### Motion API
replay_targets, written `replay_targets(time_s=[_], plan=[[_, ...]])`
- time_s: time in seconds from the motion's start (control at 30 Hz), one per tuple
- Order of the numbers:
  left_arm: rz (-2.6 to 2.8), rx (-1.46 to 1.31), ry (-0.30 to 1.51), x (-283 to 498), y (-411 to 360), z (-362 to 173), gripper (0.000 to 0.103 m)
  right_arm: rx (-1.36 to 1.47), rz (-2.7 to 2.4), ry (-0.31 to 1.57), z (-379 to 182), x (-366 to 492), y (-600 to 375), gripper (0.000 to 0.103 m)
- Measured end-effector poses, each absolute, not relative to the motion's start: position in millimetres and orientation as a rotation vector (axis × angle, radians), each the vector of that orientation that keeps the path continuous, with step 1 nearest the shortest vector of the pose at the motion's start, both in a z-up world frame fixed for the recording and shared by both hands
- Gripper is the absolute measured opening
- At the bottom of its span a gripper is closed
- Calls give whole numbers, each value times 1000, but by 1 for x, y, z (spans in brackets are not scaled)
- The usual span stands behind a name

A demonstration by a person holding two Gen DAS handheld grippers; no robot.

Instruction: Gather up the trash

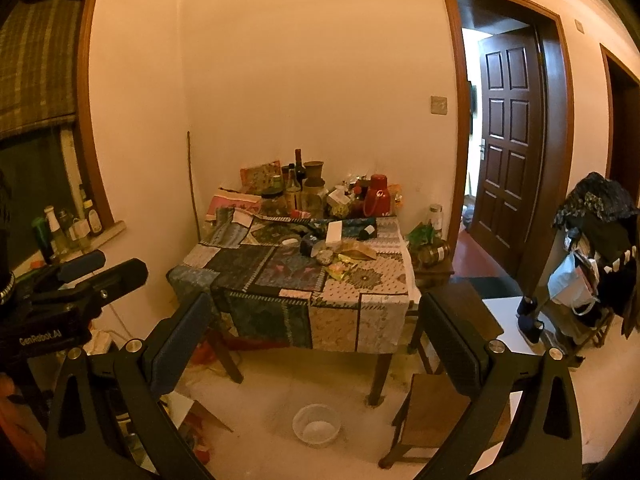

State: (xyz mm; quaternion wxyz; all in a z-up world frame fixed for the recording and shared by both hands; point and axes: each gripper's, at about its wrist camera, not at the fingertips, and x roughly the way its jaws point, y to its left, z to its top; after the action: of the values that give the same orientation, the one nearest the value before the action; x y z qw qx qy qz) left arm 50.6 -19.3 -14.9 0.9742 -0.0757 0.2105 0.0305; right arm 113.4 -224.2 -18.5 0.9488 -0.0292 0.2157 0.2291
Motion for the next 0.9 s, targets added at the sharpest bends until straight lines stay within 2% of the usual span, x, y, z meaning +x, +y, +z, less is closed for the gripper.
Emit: replay_targets(time_s=[0.4,0.9], plan=[[82,-197,475,135,10,-22,102,-44,405,449,-21,176,-212,103],[0,-161,518,308,122,-32,102,16,273,593,-41,300,-131,103]])
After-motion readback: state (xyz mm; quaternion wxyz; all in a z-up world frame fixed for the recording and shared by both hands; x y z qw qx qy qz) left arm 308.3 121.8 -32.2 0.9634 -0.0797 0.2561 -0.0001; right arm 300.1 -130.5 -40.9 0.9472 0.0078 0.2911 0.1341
